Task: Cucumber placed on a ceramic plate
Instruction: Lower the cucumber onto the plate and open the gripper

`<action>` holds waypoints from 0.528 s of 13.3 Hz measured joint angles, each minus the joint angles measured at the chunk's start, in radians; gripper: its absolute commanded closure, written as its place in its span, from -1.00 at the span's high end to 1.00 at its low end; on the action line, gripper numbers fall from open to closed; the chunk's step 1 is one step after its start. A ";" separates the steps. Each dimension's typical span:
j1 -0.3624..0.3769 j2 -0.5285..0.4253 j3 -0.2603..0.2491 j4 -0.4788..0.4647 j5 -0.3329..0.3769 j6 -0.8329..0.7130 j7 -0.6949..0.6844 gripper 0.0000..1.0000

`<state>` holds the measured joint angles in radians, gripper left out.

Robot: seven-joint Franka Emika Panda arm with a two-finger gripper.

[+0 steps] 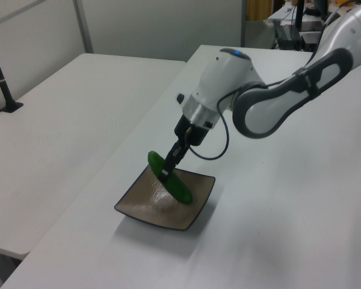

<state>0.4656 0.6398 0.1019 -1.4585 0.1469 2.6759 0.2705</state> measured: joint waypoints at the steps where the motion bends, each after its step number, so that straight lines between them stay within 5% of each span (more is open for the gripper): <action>1: 0.000 0.018 0.000 0.010 0.000 0.015 0.000 -0.31; 5: 0.001 0.046 0.000 0.033 -0.013 0.029 0.000 0.47; 6: 0.001 0.046 0.000 0.037 -0.015 0.029 0.000 0.95; 7: 0.001 0.046 0.000 0.039 -0.016 0.029 0.000 1.00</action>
<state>0.4666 0.6856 0.1018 -1.4199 0.1314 2.7052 0.2705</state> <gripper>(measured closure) 0.348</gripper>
